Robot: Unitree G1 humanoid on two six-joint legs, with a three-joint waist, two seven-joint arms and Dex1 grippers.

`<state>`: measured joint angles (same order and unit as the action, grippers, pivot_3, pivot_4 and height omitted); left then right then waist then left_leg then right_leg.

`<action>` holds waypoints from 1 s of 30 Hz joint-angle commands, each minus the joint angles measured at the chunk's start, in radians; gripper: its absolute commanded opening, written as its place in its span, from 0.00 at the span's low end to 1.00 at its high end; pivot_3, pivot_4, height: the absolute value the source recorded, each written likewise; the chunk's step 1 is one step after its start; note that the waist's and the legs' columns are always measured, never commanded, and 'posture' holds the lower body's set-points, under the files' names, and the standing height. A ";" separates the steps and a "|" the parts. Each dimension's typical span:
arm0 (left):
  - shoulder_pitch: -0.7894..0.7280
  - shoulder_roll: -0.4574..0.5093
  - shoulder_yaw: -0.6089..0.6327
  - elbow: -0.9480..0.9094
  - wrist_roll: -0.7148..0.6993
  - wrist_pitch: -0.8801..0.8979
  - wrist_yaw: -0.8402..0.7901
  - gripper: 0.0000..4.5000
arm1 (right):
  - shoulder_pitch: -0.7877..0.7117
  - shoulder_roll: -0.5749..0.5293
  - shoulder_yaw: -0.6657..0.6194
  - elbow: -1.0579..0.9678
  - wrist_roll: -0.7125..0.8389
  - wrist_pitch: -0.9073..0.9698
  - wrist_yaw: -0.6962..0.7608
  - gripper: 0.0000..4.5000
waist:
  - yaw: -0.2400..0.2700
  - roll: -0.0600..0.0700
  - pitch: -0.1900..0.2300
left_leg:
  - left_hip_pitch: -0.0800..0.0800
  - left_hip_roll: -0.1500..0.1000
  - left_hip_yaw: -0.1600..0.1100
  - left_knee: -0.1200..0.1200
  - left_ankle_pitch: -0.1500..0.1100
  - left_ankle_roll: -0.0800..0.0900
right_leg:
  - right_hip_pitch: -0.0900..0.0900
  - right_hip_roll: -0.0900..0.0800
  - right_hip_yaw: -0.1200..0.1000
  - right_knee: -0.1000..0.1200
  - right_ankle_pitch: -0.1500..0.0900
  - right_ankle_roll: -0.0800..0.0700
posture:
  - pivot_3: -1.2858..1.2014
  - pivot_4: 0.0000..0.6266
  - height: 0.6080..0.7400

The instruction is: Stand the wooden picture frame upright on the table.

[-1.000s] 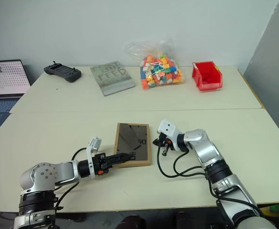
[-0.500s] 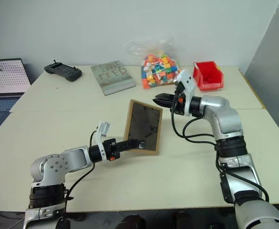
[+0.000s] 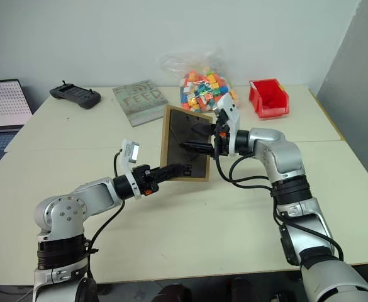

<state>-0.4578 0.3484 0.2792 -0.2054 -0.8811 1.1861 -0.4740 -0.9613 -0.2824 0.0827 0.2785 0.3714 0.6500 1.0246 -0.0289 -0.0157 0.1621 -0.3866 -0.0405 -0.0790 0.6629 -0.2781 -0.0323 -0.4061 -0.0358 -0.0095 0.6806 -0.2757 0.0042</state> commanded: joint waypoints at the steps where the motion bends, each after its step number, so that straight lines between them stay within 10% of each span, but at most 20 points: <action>1: -0.003 -0.009 0.032 -0.081 -0.076 -0.019 0.001 0.29 | -0.001 -0.016 -0.008 -0.166 0.124 0.122 0.062 1.00 | 0.001 0.000 0.000 | 0.000 0.000 0.000 0.000 0.000 0.000 | 0.000 0.000 0.000 0.000 0.000 0.000 | 0.52 0.24 1.00; 12: -0.002 0.008 0.185 -0.021 -0.443 0.160 0.239 0.29 | 0.089 -0.170 -0.072 -0.329 0.221 0.225 0.049 1.00 | 0.001 0.000 0.000 | -0.002 0.000 -0.001 0.001 -0.002 0.003 | -0.001 0.000 -0.001 0.000 0.000 0.000 | 0.52 0.24 1.00; 18: 0.102 0.191 0.052 0.089 -1.064 0.074 0.562 0.29 | 0.196 -0.277 -0.014 -0.168 -0.191 -0.602 -0.037 1.00 | 0.001 -0.001 0.001 | -0.002 0.000 -0.001 0.001 -0.001 0.002 | -0.001 0.000 0.000 0.000 0.000 0.001 | 0.52 0.24 1.00; 24: 0.088 0.135 0.042 0.097 -1.091 0.032 0.569 0.29 | 0.190 -0.323 0.111 0.187 -0.744 -1.589 -0.464 1.00 | 0.004 -0.003 0.001 | 0.000 -0.001 0.002 0.002 0.000 -0.001 | 0.000 0.000 0.001 0.001 0.000 0.001 | 0.52 0.24 1.00; 30: 0.115 0.122 0.001 0.037 -1.091 0.025 0.546 0.29 | 0.093 -0.233 0.152 0.298 -1.087 -1.748 -0.908 1.00 | -0.006 -0.003 0.002 | 0.003 0.001 0.004 0.001 0.002 -0.003 | 0.000 0.002 0.004 0.001 0.000 0.001 | 0.52 0.24 1.00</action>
<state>-0.3487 0.4759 0.2836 -0.1024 -1.9296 1.2307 0.0982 -0.8028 -0.5407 0.2383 0.5837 -0.6243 -1.0607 0.2788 -0.0353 -0.0191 0.1639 -0.3839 -0.0393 -0.0750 0.6632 -0.2763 -0.0353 -0.4060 -0.0334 -0.0052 0.6821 -0.2761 0.0050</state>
